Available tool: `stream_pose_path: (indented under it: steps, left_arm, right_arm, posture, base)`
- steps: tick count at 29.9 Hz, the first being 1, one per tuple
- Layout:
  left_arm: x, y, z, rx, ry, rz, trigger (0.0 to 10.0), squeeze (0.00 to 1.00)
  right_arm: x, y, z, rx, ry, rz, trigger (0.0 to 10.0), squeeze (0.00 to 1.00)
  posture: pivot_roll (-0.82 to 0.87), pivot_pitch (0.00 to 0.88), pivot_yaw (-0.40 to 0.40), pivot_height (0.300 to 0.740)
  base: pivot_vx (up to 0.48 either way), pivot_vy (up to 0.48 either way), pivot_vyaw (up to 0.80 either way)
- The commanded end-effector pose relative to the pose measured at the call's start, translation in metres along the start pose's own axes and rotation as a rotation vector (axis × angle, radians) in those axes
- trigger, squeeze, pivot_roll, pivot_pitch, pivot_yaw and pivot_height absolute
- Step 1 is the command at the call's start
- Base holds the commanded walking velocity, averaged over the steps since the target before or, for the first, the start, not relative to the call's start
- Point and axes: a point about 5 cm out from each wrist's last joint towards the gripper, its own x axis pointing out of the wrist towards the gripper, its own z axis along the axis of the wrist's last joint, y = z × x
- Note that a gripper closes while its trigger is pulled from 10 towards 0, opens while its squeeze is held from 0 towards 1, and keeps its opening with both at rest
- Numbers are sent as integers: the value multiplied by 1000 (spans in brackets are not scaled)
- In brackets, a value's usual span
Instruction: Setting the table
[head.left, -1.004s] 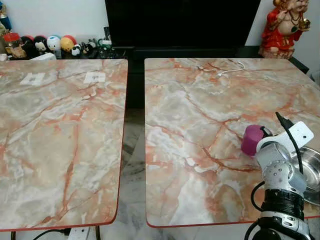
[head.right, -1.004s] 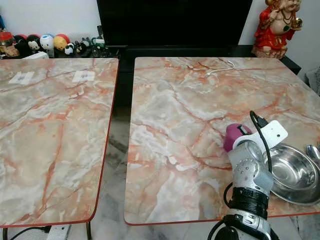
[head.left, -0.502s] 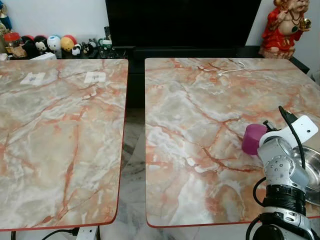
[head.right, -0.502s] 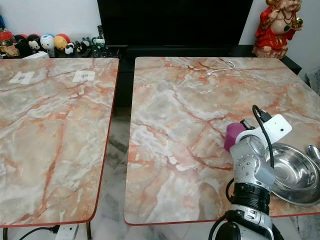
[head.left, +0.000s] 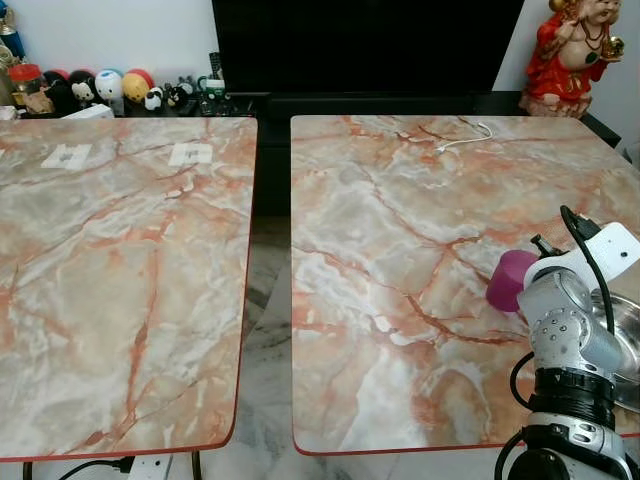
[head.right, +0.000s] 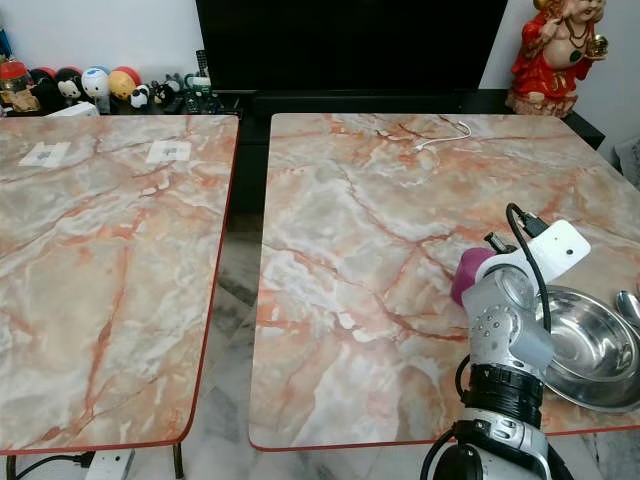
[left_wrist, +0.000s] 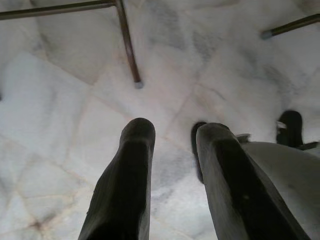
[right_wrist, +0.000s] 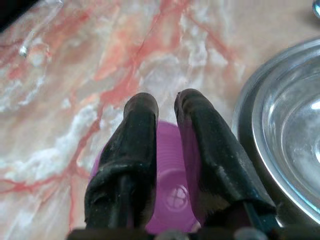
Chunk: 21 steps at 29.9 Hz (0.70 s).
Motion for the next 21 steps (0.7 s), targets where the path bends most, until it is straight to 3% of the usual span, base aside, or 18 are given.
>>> stream_pose_path:
  steps: [1,4,8,11,14,15,16,17,21]
  left_arm:
    - [1,-8,-4,3,20,-9,10000,0]
    - [4,-29,-2,8,19,-28,10000,0]
    - [6,-44,-2,9,19,-41,10000,0]
    - [6,-43,-1,10,20,-40,10000,0]
    - [4,-29,-2,9,21,-27,10000,0]
    - [2,-12,-2,7,22,-10,10000,0]
    - [2,-12,-2,7,22,-10,10000,0]
    - [-1,4,-2,7,21,6,10000,0]
    - [-3,17,1,7,15,16,10000,0]
  right_arm:
    - [-4,3,12,-28,-88,40,10000,0]
    - [-17,17,23,-178,-277,198,10000,0]
    - [-31,19,14,-280,-340,330,10000,0]
    - [-37,12,8,-308,-362,356,10000,0]
    - [-40,10,4,-317,-370,380,10000,0]
    - [-44,10,-1,-348,-379,416,10000,0]
    - [-44,10,-1,-348,-379,416,10000,0]
    - [-46,10,-6,-350,-387,442,10000,0]
    - [-49,13,-9,-329,-399,469,10000,0]
  posture:
    - [65,18,-56,740]
    - [66,17,-59,740]
    - [62,16,-62,740]
    - [62,16,-62,740]
    - [56,13,-59,740]
    - [56,10,-57,740]
    - [56,10,-57,740]
    - [56,10,-57,740]
    - [66,0,-52,740]
  base:
    - [0,0,0]
    - [0,0,0]
    - [0,0,0]
    - [0,0,0]
    - [0,0,0]
    - [0,0,0]
    - [0,0,0]
    - [0,0,444]
    - [0,0,711]
